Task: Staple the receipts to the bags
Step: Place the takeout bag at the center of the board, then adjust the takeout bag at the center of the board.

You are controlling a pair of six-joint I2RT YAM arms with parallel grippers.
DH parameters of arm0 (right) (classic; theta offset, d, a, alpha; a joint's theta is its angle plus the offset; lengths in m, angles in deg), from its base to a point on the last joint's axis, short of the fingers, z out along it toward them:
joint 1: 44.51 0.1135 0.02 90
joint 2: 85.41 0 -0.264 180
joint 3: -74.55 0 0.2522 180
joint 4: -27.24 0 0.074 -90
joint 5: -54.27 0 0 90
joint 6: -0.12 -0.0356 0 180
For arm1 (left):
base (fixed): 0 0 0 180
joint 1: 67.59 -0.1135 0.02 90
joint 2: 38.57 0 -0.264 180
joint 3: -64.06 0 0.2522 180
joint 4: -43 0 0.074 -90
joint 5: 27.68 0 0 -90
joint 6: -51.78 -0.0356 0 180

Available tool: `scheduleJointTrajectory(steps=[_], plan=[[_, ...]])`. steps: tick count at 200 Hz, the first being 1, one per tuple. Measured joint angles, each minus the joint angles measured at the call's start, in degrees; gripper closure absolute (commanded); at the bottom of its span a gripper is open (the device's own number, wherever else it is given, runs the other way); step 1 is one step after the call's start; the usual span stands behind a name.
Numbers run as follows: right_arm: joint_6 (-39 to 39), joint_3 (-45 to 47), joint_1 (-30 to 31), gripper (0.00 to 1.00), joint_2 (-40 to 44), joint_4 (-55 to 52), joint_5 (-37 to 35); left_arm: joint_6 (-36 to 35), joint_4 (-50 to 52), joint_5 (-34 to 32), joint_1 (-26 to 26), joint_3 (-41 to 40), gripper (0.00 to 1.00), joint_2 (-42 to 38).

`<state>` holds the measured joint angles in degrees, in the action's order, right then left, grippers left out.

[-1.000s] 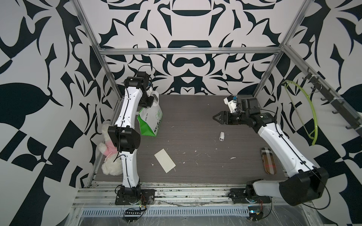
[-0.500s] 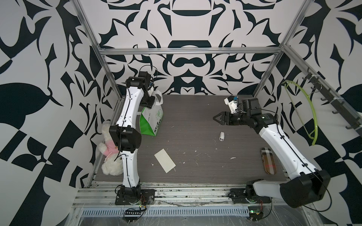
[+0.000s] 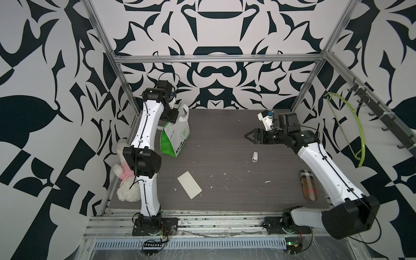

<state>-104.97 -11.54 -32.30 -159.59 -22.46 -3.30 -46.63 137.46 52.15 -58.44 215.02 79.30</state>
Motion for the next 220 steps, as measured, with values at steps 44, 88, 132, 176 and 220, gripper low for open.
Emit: scheduleJointTrajectory(steps=[44, 88, 132, 176, 220], plan=[[0.0, 0.0, 0.0, 0.32, 0.0, 0.07, 0.42, 0.0, -0.15, -1.49, 0.0, -0.68, 0.36, -2.69], [-0.02, 0.0, 0.0, 0.32, -0.02, 0.42, 1.03, 0.72, -1.64, -2.71, 0.0, -2.73, 0.3, -3.48], [-0.24, 0.22, 0.0, 0.32, -0.13, 1.92, 1.79, 1.51, -4.24, -1.7, 0.02, -6.54, 0.3, -7.82], [-1.11, 0.42, 0.0, 0.33, -0.15, 3.28, 2.54, 1.99, -6.12, -1.44, 0.02, -8.2, 0.29, -12.44], [-1.53, 0.48, 0.2, 0.33, -0.17, 4.09, 2.82, 2.8, -7.56, 1.7, 0.02, -9.53, 0.3, -14.69]])
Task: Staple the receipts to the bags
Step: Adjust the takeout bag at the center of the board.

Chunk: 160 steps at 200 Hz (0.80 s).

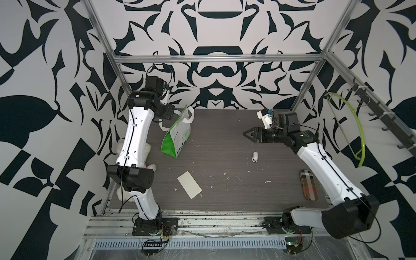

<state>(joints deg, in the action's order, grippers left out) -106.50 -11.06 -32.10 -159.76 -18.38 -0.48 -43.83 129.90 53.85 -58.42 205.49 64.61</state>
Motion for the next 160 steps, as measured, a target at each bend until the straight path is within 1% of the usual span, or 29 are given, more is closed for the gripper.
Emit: scheduleJointTrajectory(steps=[12, 39, 59, 84, 107, 137, 160], plan=[[-0.09, 0.04, 0.07, 0.33, 0.0, 0.02, 0.07, 0.42, -1.07, 2.75, 0.0, -1.75, 0.31, -0.61], [-2.82, 0.24, 1.31, 0.38, -0.87, 1.9, 0.09, 2.47, -4.48, 9.14, 0.0, -8.0, 0.31, -2.47], [-5.55, 0.2, 5.09, 0.4, -3.91, 4.24, -1.14, 3.76, -6.12, 12.44, 0.02, -11.15, 0.31, -3.58], [-9.27, -0.22, 10.47, 0.4, -9.09, 6.51, -3.85, 5.66, -7.52, 17.38, 0.37, -11.5, 0.31, -3.91], [-12.46, -0.31, 13.62, 0.41, -12.31, 8.41, -5.66, 6.03, -7.56, 16.33, 2.08, -11.45, 0.33, -3.67], [-16.22, -0.81, 15.08, 0.41, -13.75, 11.17, -7.61, 6.08, -8.59, 15.89, 4.28, -12.96, 0.35, -2.32], [-19.32, -4.79, 16.41, 0.46, -17.68, 14.01, -8.61, 6.19, -9.11, 14.67, 5.68, -14.4, 0.36, 0.35]])
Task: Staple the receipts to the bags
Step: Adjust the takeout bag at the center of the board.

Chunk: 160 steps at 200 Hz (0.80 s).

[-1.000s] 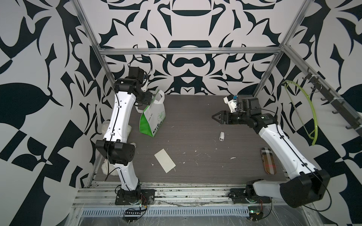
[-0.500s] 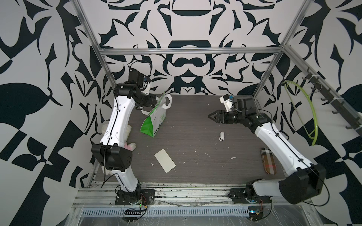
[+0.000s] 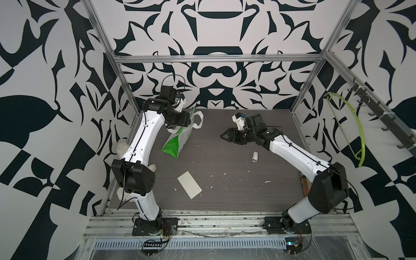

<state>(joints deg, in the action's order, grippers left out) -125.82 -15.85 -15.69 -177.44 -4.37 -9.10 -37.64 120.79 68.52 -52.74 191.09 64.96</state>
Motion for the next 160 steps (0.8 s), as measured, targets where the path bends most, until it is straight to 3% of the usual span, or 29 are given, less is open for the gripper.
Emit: scheduleJointTrajectory(steps=[56, 90, 104, 160], plan=[[-4.87, -8.92, 4.72, 0.5, -11.5, 4.07, -1.44, -1.51, 0.96, -9.27, 2.21, 1.97, 0.41, 6.86], [-4.61, -10.64, 5.51, 0.5, -12.22, 3.5, -1.53, -3.85, 1.81, -12.07, 1.64, 3.63, 0.76, 6.8], [-4.24, -10.73, 5.51, 0.5, -11.56, 3.26, -1.7, -4.42, 2.16, -11.91, 1.25, 5.11, 0.85, 6.8], [-1.42, -10.43, 5.07, 0.5, -6.51, 0.66, -2.05, -3.52, 3.23, -8.52, 0.48, 11.69, 0.96, 6.36]])
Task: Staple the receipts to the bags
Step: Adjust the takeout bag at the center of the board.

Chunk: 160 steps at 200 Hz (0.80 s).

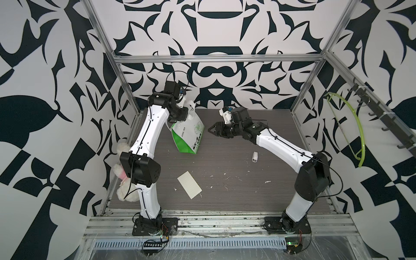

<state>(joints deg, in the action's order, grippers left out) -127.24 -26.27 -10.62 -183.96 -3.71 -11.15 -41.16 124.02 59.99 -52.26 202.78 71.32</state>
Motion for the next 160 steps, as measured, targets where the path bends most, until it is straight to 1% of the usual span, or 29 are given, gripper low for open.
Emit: scheduleJointTrajectory(steps=[28, 46, 95, 160], plan=[[1.2, 1.01, -0.74, 0.5, 2.89, -0.63, 0.02, 0.26, 0.2, 1.09, 0.0, 0.0, 1.0, -0.04], [1.79, 1.49, -1.49, 0.5, 3.87, -1.27, 0.07, 0.15, 0.26, 1.18, 0.04, -0.33, 1.0, -0.04], [2.69, 3.5, -3.04, 0.5, 4.79, -2.12, 0.04, -0.09, 0.26, 0.94, 0.63, -4.39, 1.0, 0.59], [3.1, 5.51, -3.43, 0.5, 7.21, -2.49, 0.04, -0.63, -1.03, -0.94, 3.17, -4.5, 1.0, 1.84]])
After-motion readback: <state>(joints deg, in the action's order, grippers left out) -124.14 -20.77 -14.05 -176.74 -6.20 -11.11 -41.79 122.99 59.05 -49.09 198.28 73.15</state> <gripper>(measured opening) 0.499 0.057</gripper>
